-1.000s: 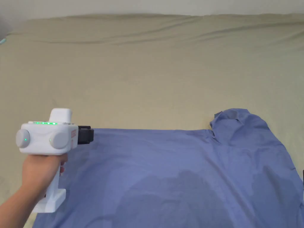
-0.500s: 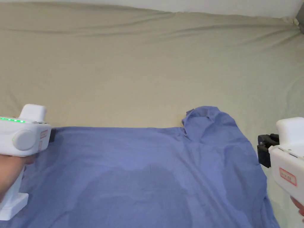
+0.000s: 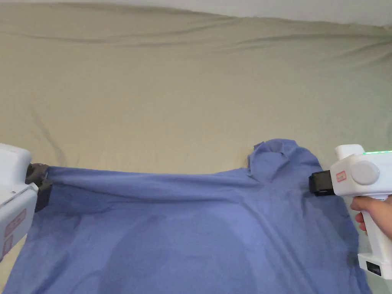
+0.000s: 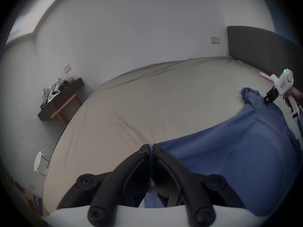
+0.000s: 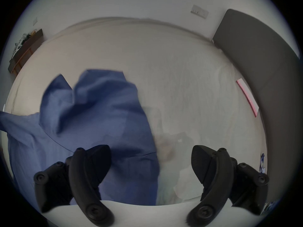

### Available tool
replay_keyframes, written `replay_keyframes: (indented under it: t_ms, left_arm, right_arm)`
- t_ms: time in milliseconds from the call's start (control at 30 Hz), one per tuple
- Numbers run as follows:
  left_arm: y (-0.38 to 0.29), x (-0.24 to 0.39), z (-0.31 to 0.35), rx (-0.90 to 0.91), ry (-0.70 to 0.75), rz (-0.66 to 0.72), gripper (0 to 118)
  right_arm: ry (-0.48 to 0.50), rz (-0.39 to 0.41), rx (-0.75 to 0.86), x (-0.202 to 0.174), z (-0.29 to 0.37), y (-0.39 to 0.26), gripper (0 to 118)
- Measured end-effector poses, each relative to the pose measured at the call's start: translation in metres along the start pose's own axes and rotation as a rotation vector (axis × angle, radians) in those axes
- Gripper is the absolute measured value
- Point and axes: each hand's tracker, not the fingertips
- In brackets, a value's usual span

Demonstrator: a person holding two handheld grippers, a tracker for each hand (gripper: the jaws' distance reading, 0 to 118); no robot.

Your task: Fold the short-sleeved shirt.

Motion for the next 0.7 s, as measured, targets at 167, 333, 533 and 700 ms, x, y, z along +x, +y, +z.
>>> replay_keyframes:
  t_ms: [167,333,533,700]
  left_arm:
    - [-0.018,0.006,0.005,-0.031,0.007,-0.014,0]
    - [-0.017,-0.003,0.029,0.001,0.019,0.02,0]
    - [0.011,-0.02,0.097,0.144,0.098,0.052,0]
    - [0.035,-0.033,0.166,0.297,0.167,0.066,0]
  right_arm:
    - [0.113,0.078,0.04,-0.037,0.025,-0.012,6]
    - [-0.032,0.23,0.203,-0.042,0.082,-0.028,6]
    - [-0.025,0.158,0.413,-0.007,0.198,-0.054,6]
    - [-0.032,0.082,0.594,0.017,0.297,-0.091,6]
